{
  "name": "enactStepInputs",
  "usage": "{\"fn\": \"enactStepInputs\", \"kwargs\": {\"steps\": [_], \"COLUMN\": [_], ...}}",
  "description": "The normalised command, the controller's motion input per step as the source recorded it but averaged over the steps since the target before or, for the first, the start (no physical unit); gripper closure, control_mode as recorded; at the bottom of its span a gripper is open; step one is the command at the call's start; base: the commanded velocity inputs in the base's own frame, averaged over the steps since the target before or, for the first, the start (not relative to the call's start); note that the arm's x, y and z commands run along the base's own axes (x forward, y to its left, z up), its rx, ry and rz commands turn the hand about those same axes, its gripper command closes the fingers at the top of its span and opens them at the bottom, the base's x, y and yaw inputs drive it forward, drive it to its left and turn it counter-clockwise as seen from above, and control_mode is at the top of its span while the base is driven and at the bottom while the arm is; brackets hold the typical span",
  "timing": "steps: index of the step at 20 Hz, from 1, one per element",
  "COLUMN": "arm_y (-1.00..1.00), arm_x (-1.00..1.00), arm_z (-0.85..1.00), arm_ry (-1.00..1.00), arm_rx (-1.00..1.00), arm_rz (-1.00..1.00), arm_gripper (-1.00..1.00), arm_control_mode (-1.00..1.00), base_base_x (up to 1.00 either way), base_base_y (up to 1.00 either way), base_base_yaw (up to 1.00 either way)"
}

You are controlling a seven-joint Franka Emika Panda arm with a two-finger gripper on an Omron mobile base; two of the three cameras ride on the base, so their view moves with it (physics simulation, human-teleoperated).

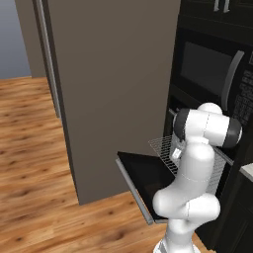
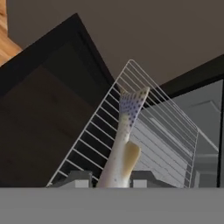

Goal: Place the fish on the rack of the oven, and slide the rack back inside. Close the oven door.

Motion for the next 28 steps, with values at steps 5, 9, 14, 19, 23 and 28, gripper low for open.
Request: {"fn": "enactStepInputs", "kwargs": {"steps": [5,9,14,19,23,28], "arm_y": [-0.11,-0.08,-0.22,-0.21,-0.22,-0.48], "arm_x": [0.53,0.48,0.30,0.28,0.37,0.30], "arm_z": [-0.26,-0.40,-0.49,-0.43,-0.31,-0.10], "arm_ry": [0.00,0.00,0.00,0.00,0.00,0.00], "arm_rx": [0.00,0.00,0.00,0.00,0.00,0.00], "arm_rz": [0.00,0.00,0.00,0.00,0.00,0.00], "arm_gripper": [1.00,1.00,1.00,1.00,1.00,1.00], "arm_control_mode": [-1.00,-1.00,-1.00,-1.00,-1.00,-1.00], "base_base_x": [0.00,0.00,0.00,0.00,0.00,0.00], "base_base_y": [0.00,0.00,0.00,0.00,0.00,0.00], "base_base_yaw": [0.00,0.00,0.00,0.00,0.00,0.00]}}
